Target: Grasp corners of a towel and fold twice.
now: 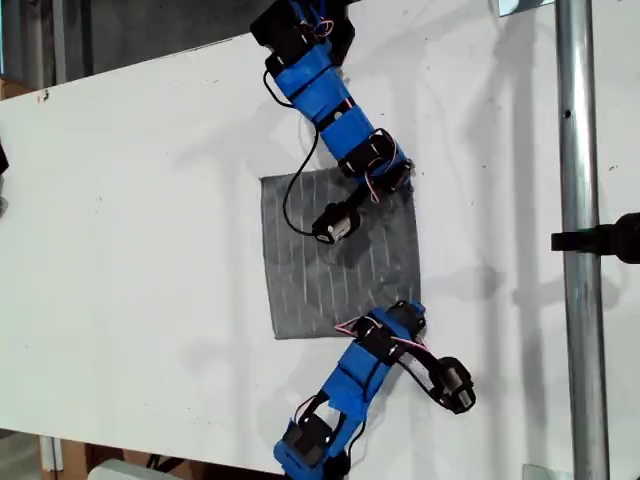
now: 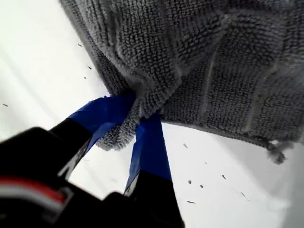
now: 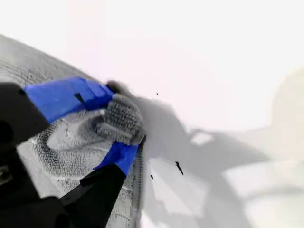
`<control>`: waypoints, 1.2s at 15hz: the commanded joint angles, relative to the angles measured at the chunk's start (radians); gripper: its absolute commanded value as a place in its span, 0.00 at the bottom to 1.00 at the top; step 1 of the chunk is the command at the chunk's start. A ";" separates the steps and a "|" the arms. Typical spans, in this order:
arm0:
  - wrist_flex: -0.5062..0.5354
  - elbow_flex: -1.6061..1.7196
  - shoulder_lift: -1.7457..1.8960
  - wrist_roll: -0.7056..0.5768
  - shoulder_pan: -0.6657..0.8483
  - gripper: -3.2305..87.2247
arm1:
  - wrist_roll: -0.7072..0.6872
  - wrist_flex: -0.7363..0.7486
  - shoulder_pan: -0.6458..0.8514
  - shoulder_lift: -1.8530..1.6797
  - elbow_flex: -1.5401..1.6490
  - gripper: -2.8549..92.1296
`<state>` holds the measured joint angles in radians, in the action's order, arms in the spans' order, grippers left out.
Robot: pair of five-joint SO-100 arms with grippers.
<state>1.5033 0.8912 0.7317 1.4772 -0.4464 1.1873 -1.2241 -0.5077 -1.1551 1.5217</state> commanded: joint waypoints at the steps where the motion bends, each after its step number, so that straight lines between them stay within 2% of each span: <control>1: 0.032 -0.009 0.031 0.026 -0.008 0.01 | 0.005 -0.012 -0.006 -0.023 -0.051 0.03; 3: 0.103 -0.009 0.150 0.058 -0.028 0.01 | 0.000 -0.077 -0.028 -0.029 -0.123 0.03; 5: 0.121 -0.008 0.290 0.052 -0.075 0.01 | 0.005 -0.153 -0.092 -0.044 -0.229 0.03; 7: 0.107 -0.005 0.383 0.101 -0.135 0.01 | -0.009 -0.207 -0.187 -0.043 -0.347 0.03; 10: 0.084 0.012 0.371 0.150 -0.149 0.01 | -0.035 -0.216 -0.206 -0.035 -0.382 0.03; 13: 0.152 0.061 0.489 0.144 -0.037 0.01 | -0.005 -0.360 -0.052 -0.178 -0.319 0.03; 18: 0.144 0.298 0.690 -0.166 0.385 0.01 | -0.164 -0.397 0.357 -0.460 -0.044 0.03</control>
<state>1.6536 1.1643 1.3453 1.3729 -0.1733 1.0584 -1.6168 -0.2408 -1.5125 1.4435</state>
